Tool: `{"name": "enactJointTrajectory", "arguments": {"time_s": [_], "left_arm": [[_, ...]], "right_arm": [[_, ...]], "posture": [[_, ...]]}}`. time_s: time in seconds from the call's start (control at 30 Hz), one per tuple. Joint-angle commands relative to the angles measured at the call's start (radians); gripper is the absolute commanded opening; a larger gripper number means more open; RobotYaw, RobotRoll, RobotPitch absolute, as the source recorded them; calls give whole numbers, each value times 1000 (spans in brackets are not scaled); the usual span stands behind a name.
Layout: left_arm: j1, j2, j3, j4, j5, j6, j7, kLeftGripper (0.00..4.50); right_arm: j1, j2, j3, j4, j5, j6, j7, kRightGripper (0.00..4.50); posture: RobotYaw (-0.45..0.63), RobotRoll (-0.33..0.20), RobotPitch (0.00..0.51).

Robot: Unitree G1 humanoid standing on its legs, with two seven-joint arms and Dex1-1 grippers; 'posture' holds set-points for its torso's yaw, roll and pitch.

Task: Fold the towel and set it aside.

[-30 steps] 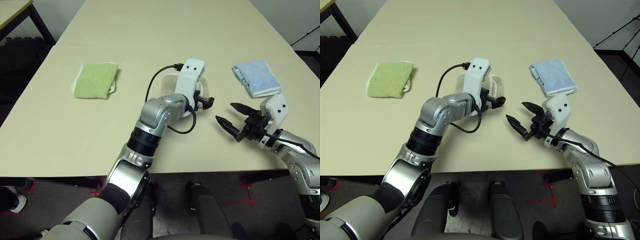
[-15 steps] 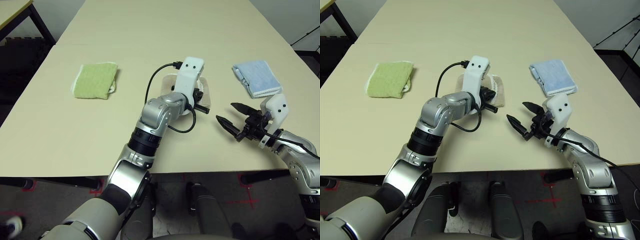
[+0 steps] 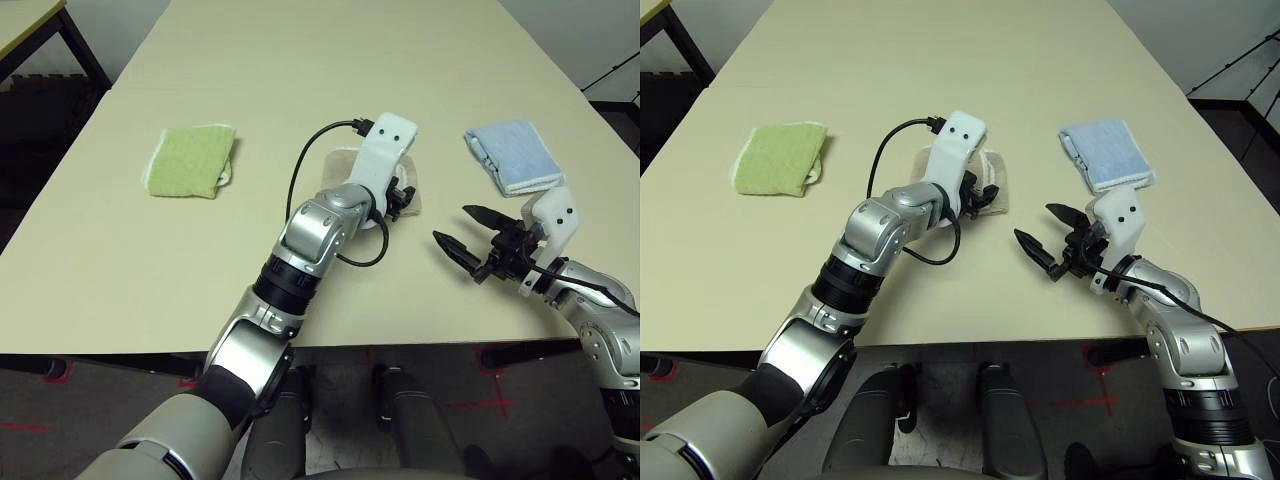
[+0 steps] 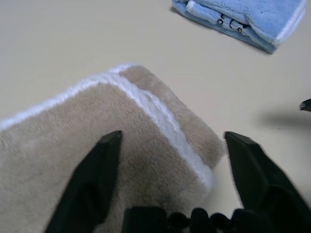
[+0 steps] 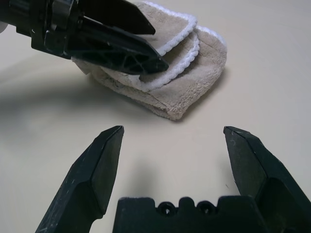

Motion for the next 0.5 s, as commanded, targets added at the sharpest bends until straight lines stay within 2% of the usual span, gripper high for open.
{"name": "enactJointTrajectory", "arguments": {"time_s": [0.03, 0.2, 0.5], "left_arm": [[23, 19, -55, -8, 54, -56, -30, 4485], [43, 59, -118, -3, 127, -134, -64, 4485], [80, 76, -139, 15, 190, -180, -112, 4485]], "right_arm": [[15, -9, -8, -16, 6, 11, 1, 4500], [18, -9, -10, -19, 6, 13, -2, 4500], [23, 2, -25, -46, 49, 29, -1, 4500]], "posture": [[-53, 0, 176], [-57, 0, 177], [-60, 0, 179]]}}
